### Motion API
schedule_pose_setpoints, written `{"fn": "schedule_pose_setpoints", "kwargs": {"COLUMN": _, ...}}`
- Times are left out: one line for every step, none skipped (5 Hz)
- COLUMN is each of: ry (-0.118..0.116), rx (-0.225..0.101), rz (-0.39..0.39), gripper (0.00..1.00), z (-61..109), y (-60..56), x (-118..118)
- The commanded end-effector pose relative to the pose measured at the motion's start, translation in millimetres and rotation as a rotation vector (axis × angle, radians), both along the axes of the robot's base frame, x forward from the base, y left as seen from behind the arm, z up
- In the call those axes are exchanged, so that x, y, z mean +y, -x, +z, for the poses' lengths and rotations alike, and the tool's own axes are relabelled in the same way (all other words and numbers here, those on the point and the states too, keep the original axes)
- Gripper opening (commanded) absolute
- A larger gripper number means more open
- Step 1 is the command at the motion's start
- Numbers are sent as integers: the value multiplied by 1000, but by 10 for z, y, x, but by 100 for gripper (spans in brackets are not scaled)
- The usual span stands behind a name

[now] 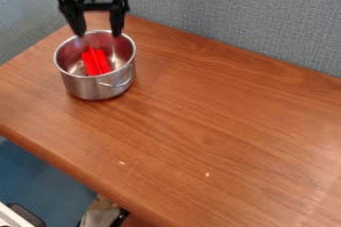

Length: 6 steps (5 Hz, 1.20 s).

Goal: Put the red object in the metal pot

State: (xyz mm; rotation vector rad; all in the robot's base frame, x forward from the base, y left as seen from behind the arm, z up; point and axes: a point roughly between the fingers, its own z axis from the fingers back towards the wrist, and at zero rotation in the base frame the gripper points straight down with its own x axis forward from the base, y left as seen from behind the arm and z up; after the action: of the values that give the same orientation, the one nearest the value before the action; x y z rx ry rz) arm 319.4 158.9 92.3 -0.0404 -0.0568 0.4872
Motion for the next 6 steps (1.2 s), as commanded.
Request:
{"fn": "schedule_pose_setpoints", "kwargs": {"ry": -18, "rx": -140, "rz": 39, "gripper": 100, "z": 373, "y": 107, "x": -6}}
{"fn": "schedule_pose_setpoints", "kwargs": {"ry": -16, "rx": -180, "rz": -19, "gripper": 100, "z": 638, "y": 110, "x": -58}}
{"fn": "schedule_pose_setpoints", "kwargs": {"ry": -18, "rx": -215, "rz": -96, "gripper": 100, "z": 841, "y": 86, "x": -126}}
{"fn": "schedule_pose_setpoints", "kwargs": {"ry": -32, "rx": -281, "rz": -61, "gripper": 100, "z": 785, "y": 141, "x": -25}}
{"fn": "schedule_pose_setpoints", "kwargs": {"ry": -50, "rx": -328, "rz": -46, "gripper": 100, "z": 701, "y": 204, "x": 75}}
{"fn": "schedule_pose_setpoints", "kwargs": {"ry": -58, "rx": -313, "rz": -14, "gripper": 100, "z": 679, "y": 155, "x": 95}}
